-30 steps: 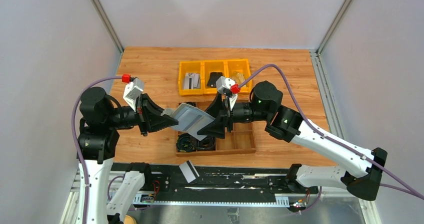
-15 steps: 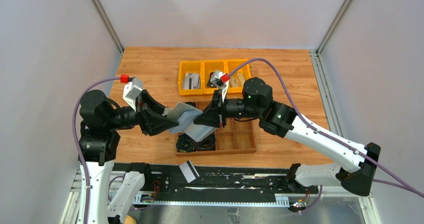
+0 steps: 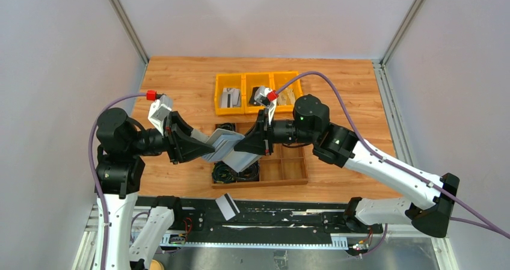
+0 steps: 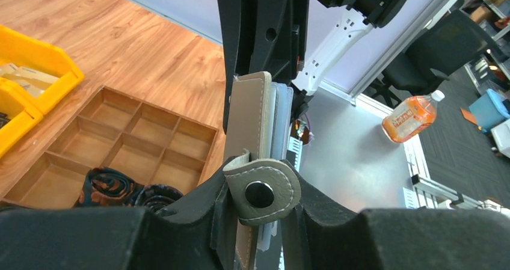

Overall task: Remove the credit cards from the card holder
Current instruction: Remove the credit card from the card holder.

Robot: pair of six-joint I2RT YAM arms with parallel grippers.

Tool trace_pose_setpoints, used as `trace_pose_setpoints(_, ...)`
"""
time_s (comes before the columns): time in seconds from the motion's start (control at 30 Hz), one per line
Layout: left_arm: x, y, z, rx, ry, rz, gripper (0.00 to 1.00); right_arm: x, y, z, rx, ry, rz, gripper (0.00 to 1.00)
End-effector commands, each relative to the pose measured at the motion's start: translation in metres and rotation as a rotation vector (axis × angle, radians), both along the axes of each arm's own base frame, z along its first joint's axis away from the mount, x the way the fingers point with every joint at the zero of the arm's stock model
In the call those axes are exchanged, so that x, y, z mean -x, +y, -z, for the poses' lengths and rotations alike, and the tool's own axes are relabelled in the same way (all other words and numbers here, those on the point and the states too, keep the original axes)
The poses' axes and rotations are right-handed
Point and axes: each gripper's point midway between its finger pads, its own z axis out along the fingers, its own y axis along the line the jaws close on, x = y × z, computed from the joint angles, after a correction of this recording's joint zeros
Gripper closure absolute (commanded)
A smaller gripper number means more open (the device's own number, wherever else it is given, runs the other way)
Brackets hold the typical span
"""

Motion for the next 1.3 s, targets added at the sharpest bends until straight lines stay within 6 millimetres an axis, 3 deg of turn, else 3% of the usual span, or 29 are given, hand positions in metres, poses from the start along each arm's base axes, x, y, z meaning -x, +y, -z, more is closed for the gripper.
trace_pose_setpoints(0.0,0.006,-0.001,-0.004,0.006,0.003,0.034,0.70,0.008,-0.005,-0.027,-0.089,-0.067,-0.035,1.00)
trace_pose_setpoints(0.17,0.000,0.001,-0.007,0.000,-0.037,-0.023,0.85,0.013,-0.007,-0.031,-0.111,-0.091,-0.059,1.00)
trace_pose_setpoints(0.3,-0.011,0.007,-0.008,-0.030,-0.120,-0.130,0.98,0.024,-0.007,-0.036,-0.139,-0.110,-0.122,0.93)
trace_pose_setpoints(0.4,-0.024,0.016,-0.010,-0.058,-0.186,-0.257,1.00,0.028,-0.007,-0.038,-0.157,-0.110,-0.145,0.92)
trace_pose_setpoints(0.53,-0.022,0.018,-0.003,-0.068,-0.210,-0.273,0.82,0.028,-0.002,-0.042,-0.172,-0.096,-0.160,0.99)
trace_pose_setpoints(0.6,-0.015,0.015,0.002,-0.058,-0.184,-0.235,0.62,0.030,0.000,-0.045,-0.179,-0.093,-0.174,1.00)
trace_pose_setpoints(0.7,-0.012,0.013,0.007,-0.052,-0.153,-0.215,0.52,0.033,0.001,-0.049,-0.191,-0.104,-0.195,1.00)
trace_pose_setpoints(0.9,-0.005,0.009,0.007,-0.039,-0.118,-0.153,0.49,0.040,0.000,-0.051,-0.194,-0.128,-0.224,1.00)
trace_pose_setpoints(1.17,0.011,0.001,-0.001,0.000,0.000,-0.009,0.69,0.044,0.000,-0.052,-0.193,-0.152,-0.241,0.99)
trace_pose_setpoints(1.2,0.012,0.000,-0.001,0.004,0.024,0.007,0.69,0.043,0.000,-0.051,-0.192,-0.154,-0.242,0.99)
trace_pose_setpoints(1.27,0.013,0.000,-0.001,0.011,0.063,0.026,0.56,0.044,0.001,-0.051,-0.187,-0.155,-0.246,0.99)
